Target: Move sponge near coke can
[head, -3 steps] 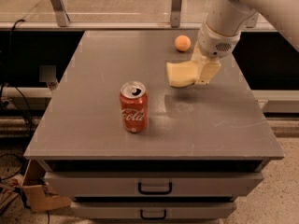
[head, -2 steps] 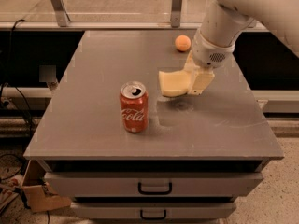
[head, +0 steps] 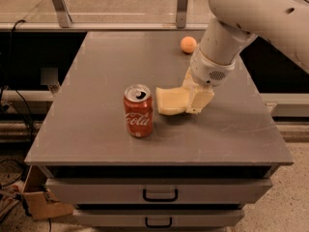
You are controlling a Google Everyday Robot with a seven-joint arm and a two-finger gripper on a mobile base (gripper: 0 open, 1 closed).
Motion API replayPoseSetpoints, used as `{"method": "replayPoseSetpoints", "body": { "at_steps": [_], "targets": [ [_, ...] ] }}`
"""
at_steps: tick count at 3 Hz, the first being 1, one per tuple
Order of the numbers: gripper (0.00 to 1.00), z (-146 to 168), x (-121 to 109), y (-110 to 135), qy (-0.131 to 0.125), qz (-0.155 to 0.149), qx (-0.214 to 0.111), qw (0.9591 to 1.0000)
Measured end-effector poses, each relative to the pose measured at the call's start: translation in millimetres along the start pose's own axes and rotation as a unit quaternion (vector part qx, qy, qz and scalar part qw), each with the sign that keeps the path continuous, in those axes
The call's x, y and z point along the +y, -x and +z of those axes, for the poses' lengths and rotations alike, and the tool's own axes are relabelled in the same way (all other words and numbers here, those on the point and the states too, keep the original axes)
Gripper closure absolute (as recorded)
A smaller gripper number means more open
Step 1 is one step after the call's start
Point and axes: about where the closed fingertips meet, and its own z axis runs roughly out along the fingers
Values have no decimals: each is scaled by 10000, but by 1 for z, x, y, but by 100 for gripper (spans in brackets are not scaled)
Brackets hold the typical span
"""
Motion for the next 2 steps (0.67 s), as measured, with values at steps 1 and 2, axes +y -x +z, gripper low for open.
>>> {"method": "replayPoseSetpoints", "body": {
  "at_steps": [1,2],
  "targets": [
    [100,3,10,12,53,-30,-114,9999],
    [82,4,10,13,54,-40,-114,9999]
  ]
}}
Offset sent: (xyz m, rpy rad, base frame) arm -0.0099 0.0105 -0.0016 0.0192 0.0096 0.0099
